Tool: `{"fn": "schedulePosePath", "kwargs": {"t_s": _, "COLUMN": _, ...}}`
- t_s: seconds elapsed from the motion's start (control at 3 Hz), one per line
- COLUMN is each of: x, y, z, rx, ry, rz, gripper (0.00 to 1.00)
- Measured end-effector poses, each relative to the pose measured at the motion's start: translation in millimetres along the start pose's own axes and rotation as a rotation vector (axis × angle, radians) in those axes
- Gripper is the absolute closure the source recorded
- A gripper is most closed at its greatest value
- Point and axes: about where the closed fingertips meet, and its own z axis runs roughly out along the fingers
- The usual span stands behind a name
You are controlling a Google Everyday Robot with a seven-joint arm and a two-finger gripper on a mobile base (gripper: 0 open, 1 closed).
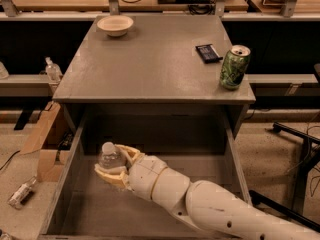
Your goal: Place water bottle into top drawer
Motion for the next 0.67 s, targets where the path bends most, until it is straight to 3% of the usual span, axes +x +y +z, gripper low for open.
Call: {"fn": "schedulePosePath", "kwargs": {"t_s": 0.67, "x": 29, "y": -12, "z": 20, "rx": 0.05, "ry": 0.027, "rz": 0.031, "gripper": 1.0}}
